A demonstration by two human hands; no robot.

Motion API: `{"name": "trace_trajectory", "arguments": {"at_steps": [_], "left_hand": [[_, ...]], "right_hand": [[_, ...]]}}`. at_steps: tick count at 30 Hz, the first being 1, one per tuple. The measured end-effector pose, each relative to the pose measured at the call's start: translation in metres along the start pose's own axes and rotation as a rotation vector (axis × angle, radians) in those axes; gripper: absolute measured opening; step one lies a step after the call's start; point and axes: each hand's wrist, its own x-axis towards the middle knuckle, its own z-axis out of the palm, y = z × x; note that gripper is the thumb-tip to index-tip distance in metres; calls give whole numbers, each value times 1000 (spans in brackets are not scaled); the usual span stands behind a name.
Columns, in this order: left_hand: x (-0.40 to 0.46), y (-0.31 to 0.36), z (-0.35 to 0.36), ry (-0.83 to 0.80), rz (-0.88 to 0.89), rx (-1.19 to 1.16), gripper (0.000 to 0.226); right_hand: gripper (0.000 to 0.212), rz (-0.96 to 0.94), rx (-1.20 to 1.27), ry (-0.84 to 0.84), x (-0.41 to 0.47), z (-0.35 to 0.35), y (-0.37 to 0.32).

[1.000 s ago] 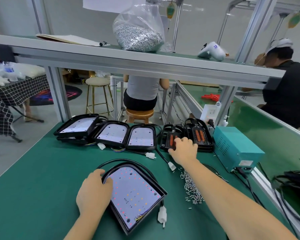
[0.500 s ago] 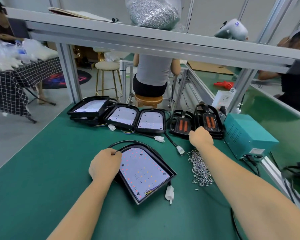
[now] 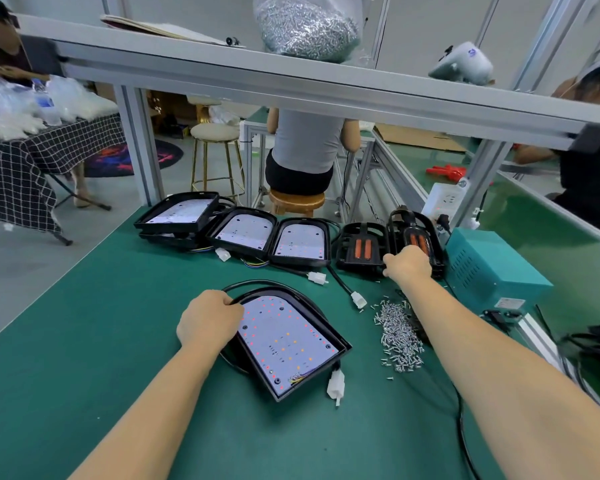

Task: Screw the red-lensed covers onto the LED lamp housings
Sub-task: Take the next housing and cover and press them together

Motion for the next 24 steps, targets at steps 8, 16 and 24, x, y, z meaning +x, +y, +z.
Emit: {"name": "trace_trajectory", "arguments": {"at_steps": [8, 16, 24], "left_hand": [[5, 0, 3, -138, -40, -332, 13], [6, 2, 13, -187, -65, -418, 14], [8, 1, 16, -187, -86, -479, 16]], "right_hand": [[14, 63, 97, -114, -2, 0, 4], [29, 8, -73, -119, -3, 2, 5], [21, -91, -170, 29, -7, 14, -2]]}}
